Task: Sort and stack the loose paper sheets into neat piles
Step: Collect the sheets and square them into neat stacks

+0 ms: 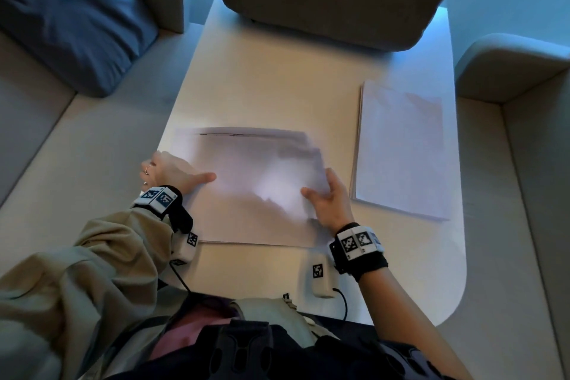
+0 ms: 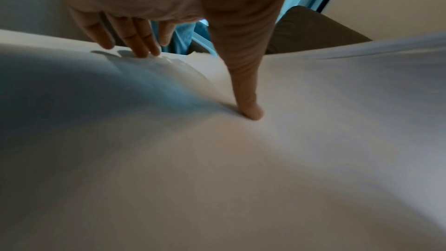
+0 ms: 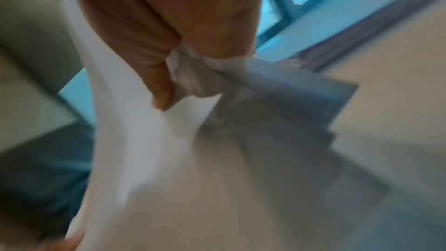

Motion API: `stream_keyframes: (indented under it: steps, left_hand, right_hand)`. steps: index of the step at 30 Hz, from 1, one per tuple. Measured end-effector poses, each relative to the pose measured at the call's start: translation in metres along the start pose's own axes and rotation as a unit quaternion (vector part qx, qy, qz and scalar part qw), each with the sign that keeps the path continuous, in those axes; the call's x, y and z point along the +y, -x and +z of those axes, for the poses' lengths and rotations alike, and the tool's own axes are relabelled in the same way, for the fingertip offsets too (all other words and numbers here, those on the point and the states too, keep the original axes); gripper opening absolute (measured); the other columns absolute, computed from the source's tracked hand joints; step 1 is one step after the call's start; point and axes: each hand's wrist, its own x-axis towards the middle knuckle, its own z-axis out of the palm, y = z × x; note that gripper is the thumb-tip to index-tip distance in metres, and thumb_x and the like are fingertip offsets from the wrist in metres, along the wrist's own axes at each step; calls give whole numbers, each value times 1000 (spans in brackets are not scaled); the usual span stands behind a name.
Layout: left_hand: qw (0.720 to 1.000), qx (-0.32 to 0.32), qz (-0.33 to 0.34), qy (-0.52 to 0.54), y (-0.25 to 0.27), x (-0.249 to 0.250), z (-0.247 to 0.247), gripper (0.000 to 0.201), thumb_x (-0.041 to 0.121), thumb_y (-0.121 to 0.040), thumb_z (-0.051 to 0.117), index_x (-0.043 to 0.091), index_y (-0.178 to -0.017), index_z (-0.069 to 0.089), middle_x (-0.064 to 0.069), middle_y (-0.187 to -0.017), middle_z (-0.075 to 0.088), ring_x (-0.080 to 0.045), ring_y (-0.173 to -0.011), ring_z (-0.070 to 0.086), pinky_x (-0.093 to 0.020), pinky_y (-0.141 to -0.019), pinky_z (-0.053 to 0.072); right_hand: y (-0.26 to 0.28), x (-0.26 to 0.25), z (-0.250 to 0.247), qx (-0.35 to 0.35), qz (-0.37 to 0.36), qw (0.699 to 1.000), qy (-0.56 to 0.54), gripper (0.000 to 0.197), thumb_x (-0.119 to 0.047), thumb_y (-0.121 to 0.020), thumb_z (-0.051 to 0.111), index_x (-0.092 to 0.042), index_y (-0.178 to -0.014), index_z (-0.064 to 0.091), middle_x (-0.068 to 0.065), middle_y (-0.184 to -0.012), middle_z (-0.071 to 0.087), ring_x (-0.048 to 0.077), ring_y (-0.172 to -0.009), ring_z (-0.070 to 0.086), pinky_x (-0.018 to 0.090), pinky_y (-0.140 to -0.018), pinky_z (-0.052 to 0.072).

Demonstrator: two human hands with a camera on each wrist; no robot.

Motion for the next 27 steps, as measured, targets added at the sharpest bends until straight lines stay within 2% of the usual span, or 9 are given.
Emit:
stream_keyframes:
  steps: [3, 7, 9, 11, 13, 16, 19, 23, 27]
  left_hand:
    - [998, -35, 40, -26, -4, 3, -10, 99, 58, -53, 83, -1, -124, 48, -21, -134, 40, -32, -132, 28, -41, -105, 30]
    - [983, -86, 82, -139, -23, 2, -6, 111, 90, -31, 60, 9, -108, 61, -15, -114, 56, -34, -118, 40, -39, -88, 36]
    - [967, -91, 114, -207, -30, 6, 0, 96, 89, -44, 55, 11, -99, 63, -14, -104, 58, -33, -106, 48, -36, -75, 32]
    - [951, -82, 156, -255, -23, 11, -7, 80, 83, -53, 59, 14, -93, 63, -13, -105, 58, -31, -107, 49, -36, -77, 32]
    - [941, -82, 172, -280, -21, 11, -12, 73, 79, -55, 63, 16, -90, 63, -11, -108, 58, -29, -110, 47, -36, -82, 34]
    - [945, -87, 163, -271, -27, 7, -13, 72, 76, -58, 66, 14, -94, 65, -11, -111, 58, -27, -113, 48, -36, -86, 35]
    - [946, -90, 162, -265, -32, 4, -13, 80, 77, -54, 67, 12, -100, 64, -12, -114, 57, -27, -112, 49, -35, -89, 36]
    - [957, -84, 148, -234, -31, 1, -12, 89, 67, -56, 75, 4, -116, 57, -17, -124, 50, -33, -117, 45, -35, -99, 37]
    - [971, -88, 123, -183, -31, 1, -15, 102, 57, -53, 84, -4, -126, 46, -19, -127, 48, -36, -123, 39, -37, -105, 35]
  right_hand:
    - [-5, 3, -10, 29, 64, 996, -62, 33, -6, -80, 71, -19, -108, 58, 9, -101, 69, 23, -86, 66, 38, -79, 57]
    - [-20, 13, -8, 70, 124, 989, 32, 34, -15, -79, 71, -13, -112, 62, 13, -112, 64, 28, -97, 63, 40, -89, 53]
    - [-29, 15, -1, 74, 120, 982, 123, 31, -18, -79, 68, -17, -110, 65, 13, -122, 52, 27, -108, 55, 33, -96, 47]
    - [-36, 16, 6, 80, 137, 973, 165, 30, -22, -77, 69, -18, -107, 68, 12, -127, 44, 28, -116, 47, 34, -103, 42]
    - [-44, 14, 11, 77, 161, 971, 162, 31, -23, -75, 71, -20, -106, 67, 9, -127, 46, 28, -110, 52, 33, -102, 44]
    - [-49, 8, 7, 63, 182, 968, 164, 31, -21, -77, 70, -20, -107, 64, 8, -114, 59, 25, -94, 59, 28, -89, 48]
    - [-47, 6, 8, 65, 169, 970, 166, 22, -23, -75, 70, -24, -96, 65, 4, -98, 65, 26, -92, 62, 35, -86, 52]
    - [-44, 8, 20, 96, 147, 962, 209, 22, -37, -61, 65, -33, -81, 60, 4, -107, 59, 28, -99, 58, 46, -90, 51]
    - [-47, 6, 19, 79, 167, 962, 199, 30, -34, -65, 69, -29, -94, 63, 10, -117, 57, 29, -98, 59, 38, -91, 52]
